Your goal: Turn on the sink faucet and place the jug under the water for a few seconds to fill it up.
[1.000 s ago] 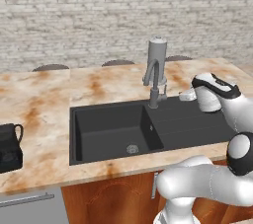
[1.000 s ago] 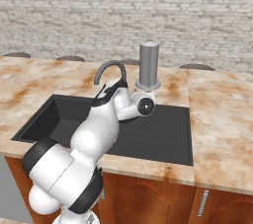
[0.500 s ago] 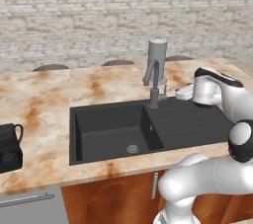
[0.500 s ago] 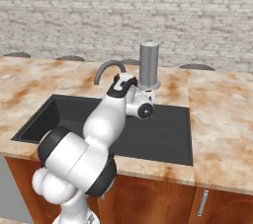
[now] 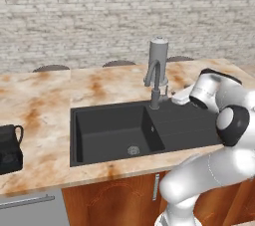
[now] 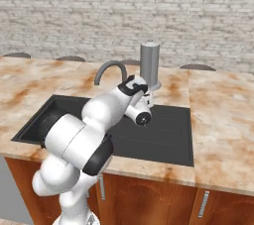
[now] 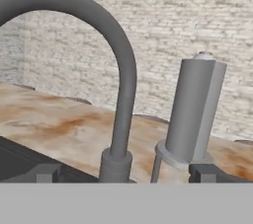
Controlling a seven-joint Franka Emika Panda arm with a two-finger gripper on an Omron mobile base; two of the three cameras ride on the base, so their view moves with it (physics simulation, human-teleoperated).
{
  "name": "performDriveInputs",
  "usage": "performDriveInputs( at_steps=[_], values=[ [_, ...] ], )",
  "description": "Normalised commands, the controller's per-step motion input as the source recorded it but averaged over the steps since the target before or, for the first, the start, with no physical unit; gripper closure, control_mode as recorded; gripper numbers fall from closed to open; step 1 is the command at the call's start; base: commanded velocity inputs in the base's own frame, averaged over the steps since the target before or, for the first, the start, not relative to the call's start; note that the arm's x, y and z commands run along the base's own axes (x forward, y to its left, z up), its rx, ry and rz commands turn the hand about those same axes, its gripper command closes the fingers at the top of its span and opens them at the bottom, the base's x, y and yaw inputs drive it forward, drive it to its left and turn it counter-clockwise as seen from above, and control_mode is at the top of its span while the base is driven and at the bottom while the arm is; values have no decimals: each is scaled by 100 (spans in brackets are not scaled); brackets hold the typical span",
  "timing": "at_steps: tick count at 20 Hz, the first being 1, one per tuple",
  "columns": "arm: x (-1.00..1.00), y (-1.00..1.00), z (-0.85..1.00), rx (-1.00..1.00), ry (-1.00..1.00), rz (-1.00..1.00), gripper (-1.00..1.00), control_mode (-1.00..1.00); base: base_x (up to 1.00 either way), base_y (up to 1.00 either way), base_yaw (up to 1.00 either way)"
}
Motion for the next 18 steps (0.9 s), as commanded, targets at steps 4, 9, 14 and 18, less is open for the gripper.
performDriveInputs(
  at_steps=[4,9,14,18],
  values=[
    [22,0,-7,0,-2,7,-100,-100,0,0,0],
    [20,-6,0,1,-1,8,-100,-100,0,0,0],
    [23,-2,0,0,0,6,-100,-100,0,0,0],
    [27,0,0,0,0,4,-100,-100,0,0,0]
  ],
)
